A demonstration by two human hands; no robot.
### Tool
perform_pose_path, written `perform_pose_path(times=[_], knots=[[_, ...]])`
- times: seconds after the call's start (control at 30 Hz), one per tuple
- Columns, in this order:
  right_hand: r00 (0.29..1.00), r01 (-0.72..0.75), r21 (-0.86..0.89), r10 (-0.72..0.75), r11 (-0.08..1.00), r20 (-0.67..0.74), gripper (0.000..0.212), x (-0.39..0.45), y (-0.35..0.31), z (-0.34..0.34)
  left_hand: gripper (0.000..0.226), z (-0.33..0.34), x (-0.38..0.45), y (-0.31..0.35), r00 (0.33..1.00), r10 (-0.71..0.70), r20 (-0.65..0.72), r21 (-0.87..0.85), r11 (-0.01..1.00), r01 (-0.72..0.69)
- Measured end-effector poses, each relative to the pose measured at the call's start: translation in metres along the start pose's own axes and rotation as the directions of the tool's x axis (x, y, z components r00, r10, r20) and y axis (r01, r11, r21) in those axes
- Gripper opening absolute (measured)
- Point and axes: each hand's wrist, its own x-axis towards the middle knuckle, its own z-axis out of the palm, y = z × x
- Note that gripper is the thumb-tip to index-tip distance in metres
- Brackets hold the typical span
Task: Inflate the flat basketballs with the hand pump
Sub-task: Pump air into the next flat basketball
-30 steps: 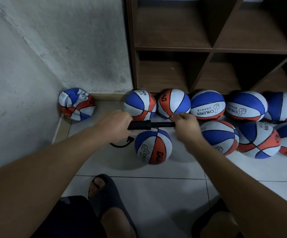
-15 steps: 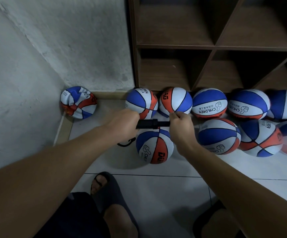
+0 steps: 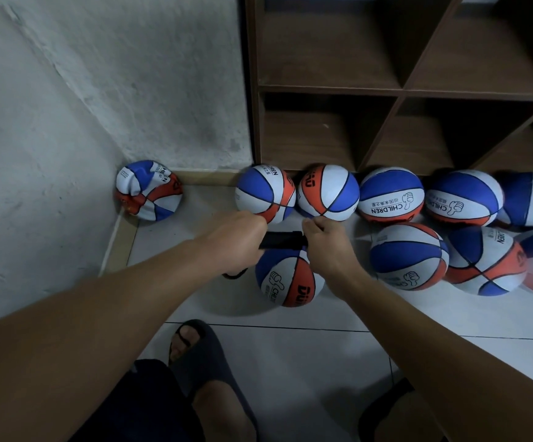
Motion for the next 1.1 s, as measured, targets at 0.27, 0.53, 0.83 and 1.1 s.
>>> perform_pose_path(times=[0.27, 0.53, 0.83, 1.1], knots=[[0.988, -0.135, 0.046, 0.138, 0.99, -0.076, 0.023, 0.029, 0.008, -0.067, 0.037, -0.015, -0.003, -0.039, 0.992, -0.071, 0.103, 0.006, 0.997, 0.071], [0.988, -0.12, 0.053, 0.125, 0.991, -0.093, 0.022, 0.006, 0.007, -0.028, 0.038, -0.014, 0.0, -0.009, 0.996, -0.031, 0.089, -0.005, 0.999, 0.032], [0.986, -0.159, 0.072, 0.162, 0.985, -0.032, 0.027, -0.008, 0.011, 0.006, 0.02, 0.002, -0.005, 0.002, 0.998, -0.002, 0.067, 0.072, 0.997, -0.003], [0.994, -0.108, 0.018, 0.108, 0.994, -0.003, 0.027, -0.002, 0.004, 0.003, 0.023, 0.005, -0.003, 0.003, 1.0, -0.004, 0.026, 0.017, 1.0, 0.004]])
